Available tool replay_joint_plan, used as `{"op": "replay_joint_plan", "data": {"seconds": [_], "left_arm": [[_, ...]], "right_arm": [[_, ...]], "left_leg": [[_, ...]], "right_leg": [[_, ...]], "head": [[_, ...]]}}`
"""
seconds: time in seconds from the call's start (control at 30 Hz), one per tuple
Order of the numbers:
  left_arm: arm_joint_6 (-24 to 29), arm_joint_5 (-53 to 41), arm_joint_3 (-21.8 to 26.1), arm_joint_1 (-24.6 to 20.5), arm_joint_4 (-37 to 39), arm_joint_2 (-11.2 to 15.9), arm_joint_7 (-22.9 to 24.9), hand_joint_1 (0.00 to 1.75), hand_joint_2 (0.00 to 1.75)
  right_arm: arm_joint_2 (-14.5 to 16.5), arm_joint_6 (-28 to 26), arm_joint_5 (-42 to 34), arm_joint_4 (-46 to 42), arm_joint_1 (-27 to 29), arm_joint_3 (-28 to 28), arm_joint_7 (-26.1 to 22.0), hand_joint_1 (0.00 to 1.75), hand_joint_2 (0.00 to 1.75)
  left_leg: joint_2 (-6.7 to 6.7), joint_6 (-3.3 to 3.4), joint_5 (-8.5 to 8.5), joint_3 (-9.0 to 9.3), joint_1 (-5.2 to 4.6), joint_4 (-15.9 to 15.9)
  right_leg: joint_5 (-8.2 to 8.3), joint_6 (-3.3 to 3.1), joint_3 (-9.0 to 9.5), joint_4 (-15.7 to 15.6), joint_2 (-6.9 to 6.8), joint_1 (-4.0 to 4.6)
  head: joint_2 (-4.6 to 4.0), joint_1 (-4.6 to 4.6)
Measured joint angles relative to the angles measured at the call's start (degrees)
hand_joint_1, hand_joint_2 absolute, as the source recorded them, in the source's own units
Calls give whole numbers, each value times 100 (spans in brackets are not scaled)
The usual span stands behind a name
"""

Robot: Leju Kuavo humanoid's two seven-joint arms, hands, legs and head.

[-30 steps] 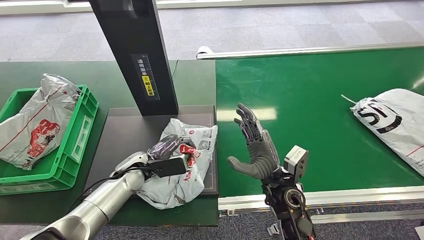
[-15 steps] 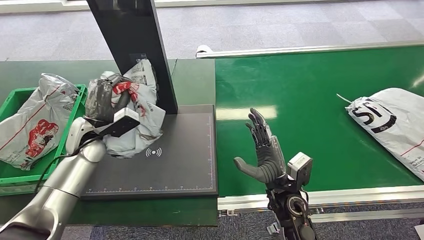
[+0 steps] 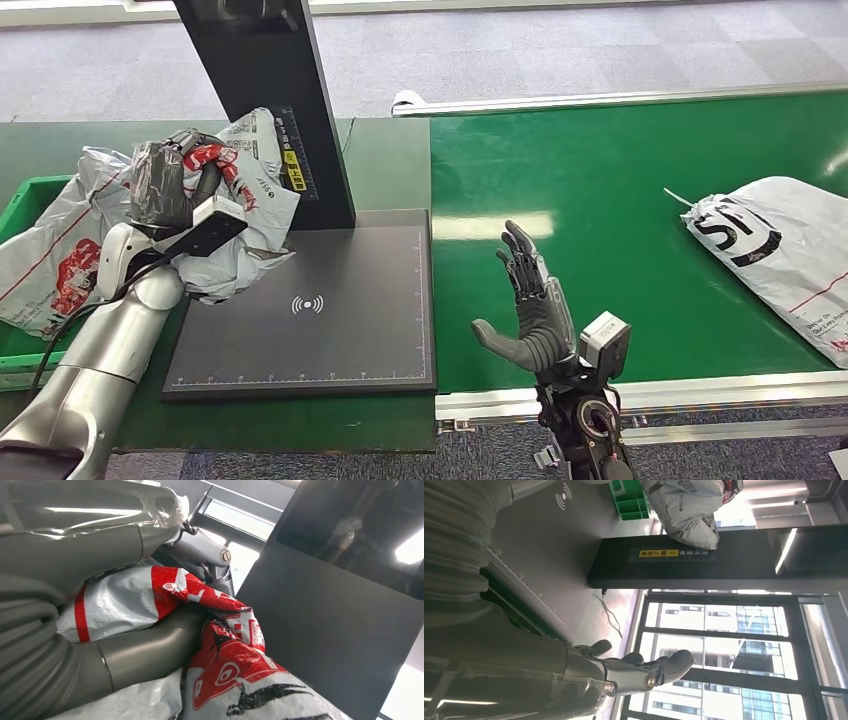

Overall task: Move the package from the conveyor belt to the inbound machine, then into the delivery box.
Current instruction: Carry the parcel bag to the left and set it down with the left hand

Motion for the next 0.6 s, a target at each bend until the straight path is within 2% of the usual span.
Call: {"op": "replay_joint_plan", "data": {"seconds": [0.27, 0.37, 0.47, 0.6], "left_arm": [[6, -5, 27, -3, 1, 2, 3, 175, 175], [41, -86, 69, -57, 81, 24, 145, 175, 175], [154, -235, 221, -310, 507, 169, 347, 175, 175], [465, -814, 472, -861, 1447, 539, 573, 175, 175]], "right_arm": [[0, 0, 2, -2, 4, -9, 0, 0, 175], [-2, -14, 14, -3, 15, -15, 0, 0, 175], [-21, -36, 51, -24, 102, -36, -3, 0, 175], [-61, -44, 83, -67, 282, -97, -34, 0, 175]], "left_leg": [[0, 0, 0, 0, 0, 0], [0, 0, 0, -1, 0, 0], [3, 0, 0, -1, 2, 0], [16, -3, 1, 0, 12, 0]], "right_leg": [[0, 0, 1, 0, 0, 0], [0, 0, 1, 0, 0, 0], [1, -1, -1, 0, 10, 2], [4, -7, -7, 2, 27, 14]], "head": [[0, 0], [0, 1], [0, 1], [0, 1]]}}
